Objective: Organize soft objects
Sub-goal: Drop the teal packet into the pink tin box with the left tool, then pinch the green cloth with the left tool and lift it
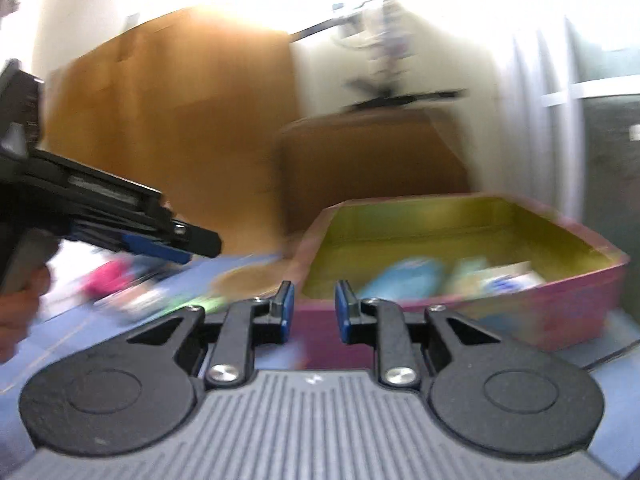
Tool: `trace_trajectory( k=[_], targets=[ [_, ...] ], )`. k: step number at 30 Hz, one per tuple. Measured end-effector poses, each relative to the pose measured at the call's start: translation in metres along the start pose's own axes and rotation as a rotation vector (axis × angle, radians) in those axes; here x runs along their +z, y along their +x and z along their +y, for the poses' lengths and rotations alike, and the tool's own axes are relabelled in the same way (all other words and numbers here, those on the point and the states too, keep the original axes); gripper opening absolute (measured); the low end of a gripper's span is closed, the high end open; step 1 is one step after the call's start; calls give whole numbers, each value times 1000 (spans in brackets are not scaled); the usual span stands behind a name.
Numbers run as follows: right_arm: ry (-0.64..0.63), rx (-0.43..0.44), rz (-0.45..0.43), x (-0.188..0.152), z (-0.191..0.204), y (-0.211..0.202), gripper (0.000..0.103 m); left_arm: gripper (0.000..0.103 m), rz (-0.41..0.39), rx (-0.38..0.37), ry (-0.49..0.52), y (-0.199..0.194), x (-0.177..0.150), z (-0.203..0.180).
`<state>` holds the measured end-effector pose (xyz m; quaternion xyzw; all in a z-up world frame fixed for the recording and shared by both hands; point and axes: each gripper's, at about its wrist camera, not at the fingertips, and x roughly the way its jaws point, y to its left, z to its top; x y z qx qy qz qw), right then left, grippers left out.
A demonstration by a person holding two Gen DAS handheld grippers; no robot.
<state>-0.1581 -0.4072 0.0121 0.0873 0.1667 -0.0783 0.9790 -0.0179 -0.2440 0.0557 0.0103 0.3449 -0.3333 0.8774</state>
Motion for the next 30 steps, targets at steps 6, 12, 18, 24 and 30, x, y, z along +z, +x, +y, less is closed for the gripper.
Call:
trace_trajectory(
  k=[6, 12, 18, 24, 30],
  targets=[
    [-76, 116, 177, -8, 55, 59, 47, 48, 54, 47, -165, -15, -44, 64],
    [-137, 40, 213, -3, 89, 107, 53, 50, 42, 17, -236, -26, -57, 86],
    [-167, 49, 262, -7, 103, 116, 2, 50, -7, -32, -263, -48, -62, 104],
    [-270, 265, 231, -32, 149, 40, 3, 50, -1, -100, -279, -58, -68, 105],
    [-311, 287, 214, -51, 154, 1, 57, 50, 66, -114, -278, -51, -81, 96]
  ],
)
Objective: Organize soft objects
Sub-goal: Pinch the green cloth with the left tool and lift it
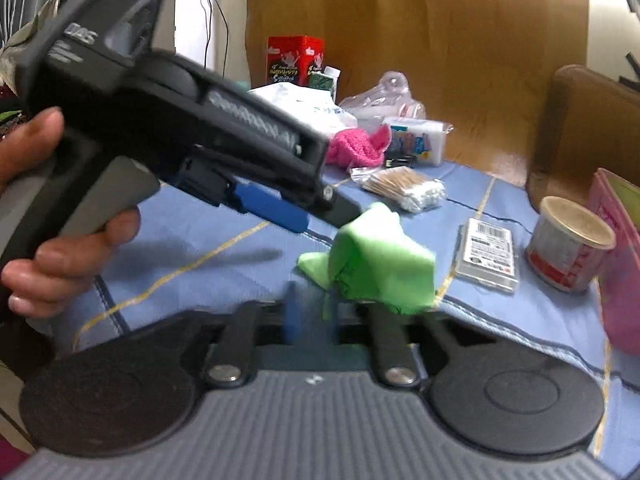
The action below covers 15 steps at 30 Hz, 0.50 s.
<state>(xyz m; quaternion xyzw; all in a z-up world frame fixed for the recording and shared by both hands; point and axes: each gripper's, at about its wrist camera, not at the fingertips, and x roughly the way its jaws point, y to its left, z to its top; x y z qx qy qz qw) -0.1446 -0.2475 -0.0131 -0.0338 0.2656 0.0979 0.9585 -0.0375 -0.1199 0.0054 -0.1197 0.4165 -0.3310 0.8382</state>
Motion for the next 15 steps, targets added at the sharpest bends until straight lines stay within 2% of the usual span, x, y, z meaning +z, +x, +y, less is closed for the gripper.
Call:
trace_trajectory(
  k=[1, 2, 6, 9, 11, 12, 13, 14, 15],
  targets=[
    [-4, -24, -24, -1, -1, -6, 73, 50, 4, -7, 0, 0, 0, -1],
    [-12, -49, -43, -2, -2, -12, 78, 54, 3, -12, 6, 1, 1, -5],
    [14, -88, -1, -4, -18, -3, 79, 59, -3, -10, 59, 8, 5, -21],
    [89, -90, 109, -7, -37, 19, 79, 59, 52, -3, 74, 27, 3, -32],
    [139, -68, 100, -12, -40, 16, 77, 53, 90, -15, 81, 39, -2, -35],
    [131, -61, 95, -13, -38, 12, 61, 49, 74, -12, 99, 40, -4, -39],
    [115, -62, 87, -14, -36, 8, 28, 39, 84, -18, 113, 43, -6, -43],
    [119, -56, 80, -17, -34, 3, 13, 24, 105, -38, 118, 47, -7, -48],
    [134, -48, 72, -20, -35, -1, 7, 22, 137, -70, 107, 51, -8, -52]
  ],
)
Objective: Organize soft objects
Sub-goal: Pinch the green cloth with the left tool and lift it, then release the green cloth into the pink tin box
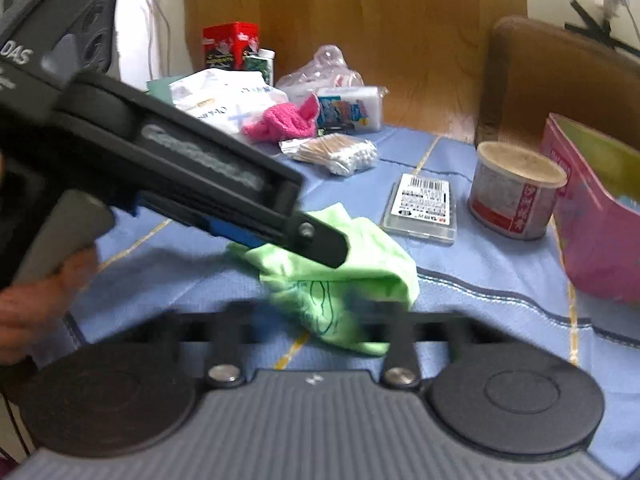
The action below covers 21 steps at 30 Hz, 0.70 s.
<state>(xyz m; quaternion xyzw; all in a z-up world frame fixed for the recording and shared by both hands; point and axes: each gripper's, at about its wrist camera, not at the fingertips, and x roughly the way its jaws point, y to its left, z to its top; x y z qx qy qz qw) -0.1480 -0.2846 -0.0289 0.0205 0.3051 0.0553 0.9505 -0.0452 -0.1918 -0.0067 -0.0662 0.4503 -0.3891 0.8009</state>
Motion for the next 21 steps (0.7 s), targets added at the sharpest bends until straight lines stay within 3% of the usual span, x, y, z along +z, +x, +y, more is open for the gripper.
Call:
trace_trajectory(
  k=[3, 6, 10, 13, 16, 17, 19, 21],
  targets=[
    [11, -20, -49, -7, -4, -11, 6, 21, -17, -5, 38, 3, 4, -23],
    [-5, -82, -151, -3, -18, -30, 6, 21, -70, -66, 102, -3, 24, -54],
    [3, -222, -317, 12, -46, -66, 6, 21, -138, -167, 212, 8, 64, -106],
    [-2, -355, -389, 24, -75, -79, 6, 22, -157, -212, 272, 36, 90, -140],
    [49, -436, -386, 33, -115, -75, 6, 26, -142, -223, 292, 75, 111, -165],
    [75, -465, -373, 35, -131, -72, 6, 36, -136, -209, 297, 90, 115, -172],
    [117, -534, -343, 37, -157, -63, 6, 43, -124, -151, 305, 112, 119, -180],
    [152, -590, -292, 38, -184, -50, 11, 43, -110, -94, 327, 129, 119, -185]
  ],
)
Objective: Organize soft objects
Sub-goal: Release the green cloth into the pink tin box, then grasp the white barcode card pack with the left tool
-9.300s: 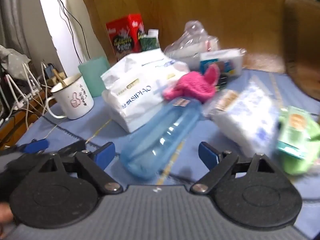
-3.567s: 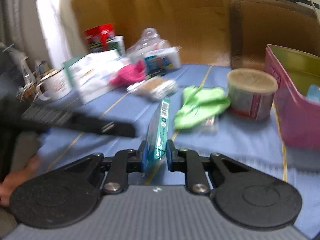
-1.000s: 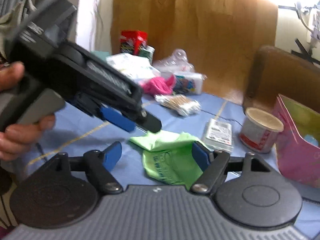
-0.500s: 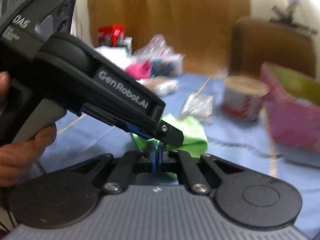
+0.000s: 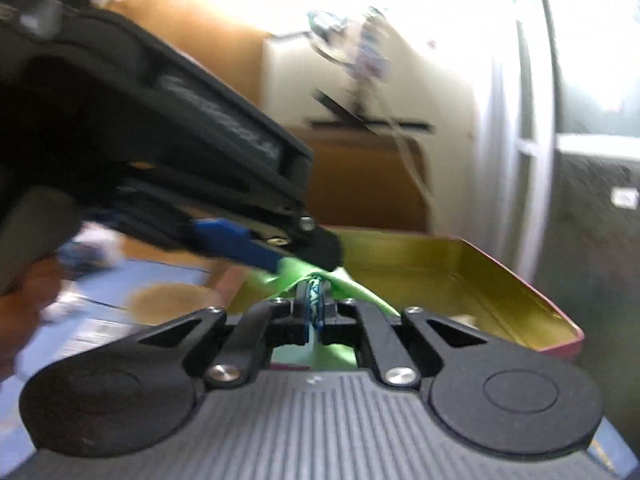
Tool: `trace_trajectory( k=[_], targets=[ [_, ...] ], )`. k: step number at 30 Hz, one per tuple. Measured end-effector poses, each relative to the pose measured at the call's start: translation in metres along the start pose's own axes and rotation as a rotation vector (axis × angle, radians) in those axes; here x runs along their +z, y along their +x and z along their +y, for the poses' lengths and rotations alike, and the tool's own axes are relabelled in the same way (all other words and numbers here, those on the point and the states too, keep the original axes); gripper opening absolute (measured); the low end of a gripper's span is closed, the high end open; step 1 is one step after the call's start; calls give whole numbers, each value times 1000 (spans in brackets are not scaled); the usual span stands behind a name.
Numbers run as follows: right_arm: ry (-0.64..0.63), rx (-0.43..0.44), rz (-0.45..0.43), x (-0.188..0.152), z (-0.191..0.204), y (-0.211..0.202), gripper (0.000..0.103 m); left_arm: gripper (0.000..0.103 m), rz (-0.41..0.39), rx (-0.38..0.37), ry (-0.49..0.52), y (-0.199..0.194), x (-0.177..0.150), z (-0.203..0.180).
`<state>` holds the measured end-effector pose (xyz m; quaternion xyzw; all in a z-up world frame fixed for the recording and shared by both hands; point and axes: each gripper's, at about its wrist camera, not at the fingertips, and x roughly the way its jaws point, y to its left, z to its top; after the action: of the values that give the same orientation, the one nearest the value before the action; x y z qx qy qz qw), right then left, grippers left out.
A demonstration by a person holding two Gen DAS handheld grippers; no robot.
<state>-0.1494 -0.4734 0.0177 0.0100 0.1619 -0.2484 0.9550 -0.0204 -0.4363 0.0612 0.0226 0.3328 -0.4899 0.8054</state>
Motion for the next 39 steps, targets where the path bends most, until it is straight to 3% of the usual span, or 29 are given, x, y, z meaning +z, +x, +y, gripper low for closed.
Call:
trace_trajectory(
  k=[3, 5, 8, 11, 14, 17, 20, 22, 25, 27, 29, 31, 33, 36, 38, 39],
  targets=[
    [16, -69, 55, -6, -18, 18, 45, 43, -10, 21, -11, -9, -9, 6],
    [77, -57, 24, -11, -26, 8, 45, 43, -37, 8, -10, -34, -17, 13],
    [176, -10, -30, -17, -30, -23, 44, 44, -60, 48, -30, -71, -38, 30],
    [229, 125, -33, -24, -12, -50, 45, 45, -32, 169, -83, -107, -70, 65],
    [197, 302, 48, -31, 25, -42, 45, 45, 16, 288, -158, -133, -98, 107],
    [125, 433, 171, -32, 76, -27, 44, 45, 44, 352, -258, -153, -125, 143],
    [70, 451, 260, -27, 116, 1, 53, 45, 16, 355, -336, -172, -140, 165],
    [40, 459, 293, -23, 140, 19, 65, 46, -1, 351, -368, -180, -143, 172],
    [-28, 403, 342, -21, 170, 43, 71, 46, -5, 340, -373, -186, -145, 173],
    [-2, 414, 344, -20, 172, 47, 68, 48, -3, 310, -391, -187, -146, 173],
    [43, 430, 361, -20, 167, 46, 53, 56, -6, 266, -418, -187, -148, 170],
    [92, 481, 380, -21, 158, 35, 18, 58, -3, 220, -431, -183, -147, 165],
    [105, 509, 410, -26, 152, 24, 3, 58, 7, 177, -435, -178, -146, 161],
    [55, 515, 380, -35, 152, 7, 3, 58, 8, 205, -422, -171, -144, 154],
    [40, 507, 348, -32, 150, 0, 9, 58, -11, 225, -433, -173, -142, 153],
    [39, 502, 343, -30, 150, 1, 17, 58, -31, 229, -441, -177, -140, 155]
  ],
)
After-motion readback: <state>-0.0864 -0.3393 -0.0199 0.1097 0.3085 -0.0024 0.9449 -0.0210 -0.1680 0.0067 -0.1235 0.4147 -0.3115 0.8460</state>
